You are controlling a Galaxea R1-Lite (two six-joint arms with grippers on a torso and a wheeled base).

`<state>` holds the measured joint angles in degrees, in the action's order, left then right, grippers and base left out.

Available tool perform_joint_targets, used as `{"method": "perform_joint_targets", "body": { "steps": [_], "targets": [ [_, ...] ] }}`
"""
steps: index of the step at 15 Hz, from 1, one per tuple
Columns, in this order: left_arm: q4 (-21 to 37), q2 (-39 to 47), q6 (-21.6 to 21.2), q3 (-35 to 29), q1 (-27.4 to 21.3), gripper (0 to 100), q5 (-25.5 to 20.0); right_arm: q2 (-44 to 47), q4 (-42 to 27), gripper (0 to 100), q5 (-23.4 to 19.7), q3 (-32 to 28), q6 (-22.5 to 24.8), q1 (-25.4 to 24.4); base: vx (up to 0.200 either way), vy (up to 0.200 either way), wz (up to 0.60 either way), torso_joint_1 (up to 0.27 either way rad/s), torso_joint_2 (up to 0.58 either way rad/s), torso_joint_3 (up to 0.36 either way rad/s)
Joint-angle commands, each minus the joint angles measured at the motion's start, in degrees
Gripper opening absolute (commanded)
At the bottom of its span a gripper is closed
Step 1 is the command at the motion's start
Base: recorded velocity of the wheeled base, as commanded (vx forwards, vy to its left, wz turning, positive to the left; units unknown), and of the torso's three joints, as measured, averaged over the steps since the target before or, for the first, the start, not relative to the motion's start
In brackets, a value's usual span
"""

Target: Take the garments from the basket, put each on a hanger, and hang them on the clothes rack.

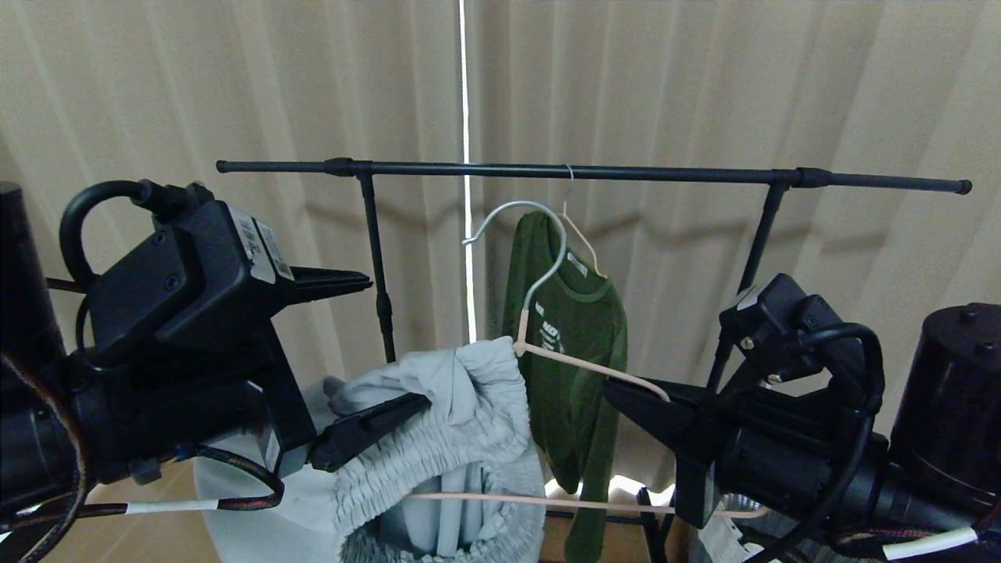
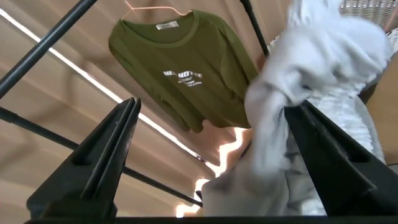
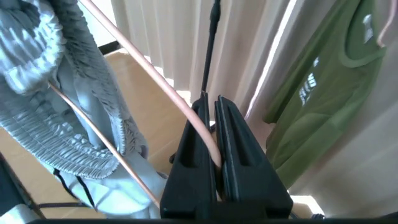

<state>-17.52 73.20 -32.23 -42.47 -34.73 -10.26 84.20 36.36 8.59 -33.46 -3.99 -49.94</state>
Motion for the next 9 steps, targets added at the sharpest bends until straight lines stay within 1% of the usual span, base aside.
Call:
{"method": "perform_joint_targets", "body": {
  "steps": [1,4,5,9],
  "targets": [
    [-0.5,0.4,0.0,0.5,0.0,100,-0.1,0.6,0.2,0,0.0,0.2,0.0,-0.9,0.0,0.0,0.0,0.0,0.0,0.0],
    [-0.6,0.1,0.0,2.0,0.0,100,-0.1,0.4,0.2,0,-0.1,0.2,0.1,-1.6,0.0,0.0,0.0,0.0,0.0,0.0],
    [-0.6,-0.1,0.0,2.7,0.0,0,0.0,0.2,0.3,0,-0.1,0.2,0.2,-1.6,0.0,0.0,0.0,0.0,0.0,0.0],
    [-0.6,-0.3,0.0,3.6,0.0,0,0.0,-0.2,1.2,0,-0.2,0.2,0.2,-1.6,0.0,0.0,0.0,0.0,0.0,0.0]
  ]
}}
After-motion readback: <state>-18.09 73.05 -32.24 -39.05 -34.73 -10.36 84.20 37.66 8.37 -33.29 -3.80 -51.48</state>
